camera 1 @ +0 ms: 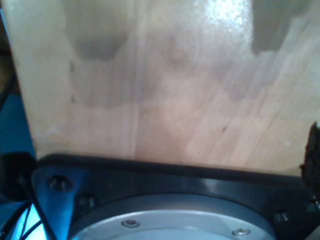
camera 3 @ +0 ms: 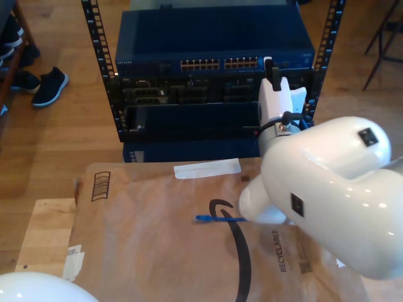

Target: Grab the cable and plug it in

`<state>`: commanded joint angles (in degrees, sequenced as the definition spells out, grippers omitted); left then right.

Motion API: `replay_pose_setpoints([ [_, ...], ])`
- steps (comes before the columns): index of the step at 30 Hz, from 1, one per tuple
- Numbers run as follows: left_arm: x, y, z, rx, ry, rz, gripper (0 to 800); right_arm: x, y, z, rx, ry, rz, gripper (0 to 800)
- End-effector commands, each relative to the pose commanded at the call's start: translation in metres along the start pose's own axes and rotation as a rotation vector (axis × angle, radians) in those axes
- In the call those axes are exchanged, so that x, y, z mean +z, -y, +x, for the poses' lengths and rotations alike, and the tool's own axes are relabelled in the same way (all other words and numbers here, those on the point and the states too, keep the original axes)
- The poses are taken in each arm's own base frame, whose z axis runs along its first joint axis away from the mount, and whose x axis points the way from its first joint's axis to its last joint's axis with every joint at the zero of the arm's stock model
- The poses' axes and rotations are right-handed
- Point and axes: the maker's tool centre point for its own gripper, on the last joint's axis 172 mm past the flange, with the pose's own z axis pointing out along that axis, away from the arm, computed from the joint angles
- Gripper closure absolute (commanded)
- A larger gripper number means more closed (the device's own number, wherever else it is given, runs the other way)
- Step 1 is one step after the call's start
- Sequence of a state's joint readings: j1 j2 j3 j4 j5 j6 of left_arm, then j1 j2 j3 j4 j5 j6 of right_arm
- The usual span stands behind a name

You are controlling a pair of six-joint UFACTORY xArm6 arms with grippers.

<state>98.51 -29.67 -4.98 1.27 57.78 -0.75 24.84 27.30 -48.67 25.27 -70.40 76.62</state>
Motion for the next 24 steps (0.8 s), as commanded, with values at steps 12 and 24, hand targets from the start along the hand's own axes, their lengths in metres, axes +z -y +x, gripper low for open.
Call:
replay_pose_setpoints([
  [12, 0.000, 0.000, 0.000, 0.000, 0.000, 0.000, 0, -0.033, 0.007, -0.002, -0.050, 0.183, -0.277, 209],
  [24, 0.000, 0.000, 0.000, 0.000, 0.000, 0.000, 0, -0.066, -0.034, 0.076, -0.353, 0.262, -0.647, 6],
])
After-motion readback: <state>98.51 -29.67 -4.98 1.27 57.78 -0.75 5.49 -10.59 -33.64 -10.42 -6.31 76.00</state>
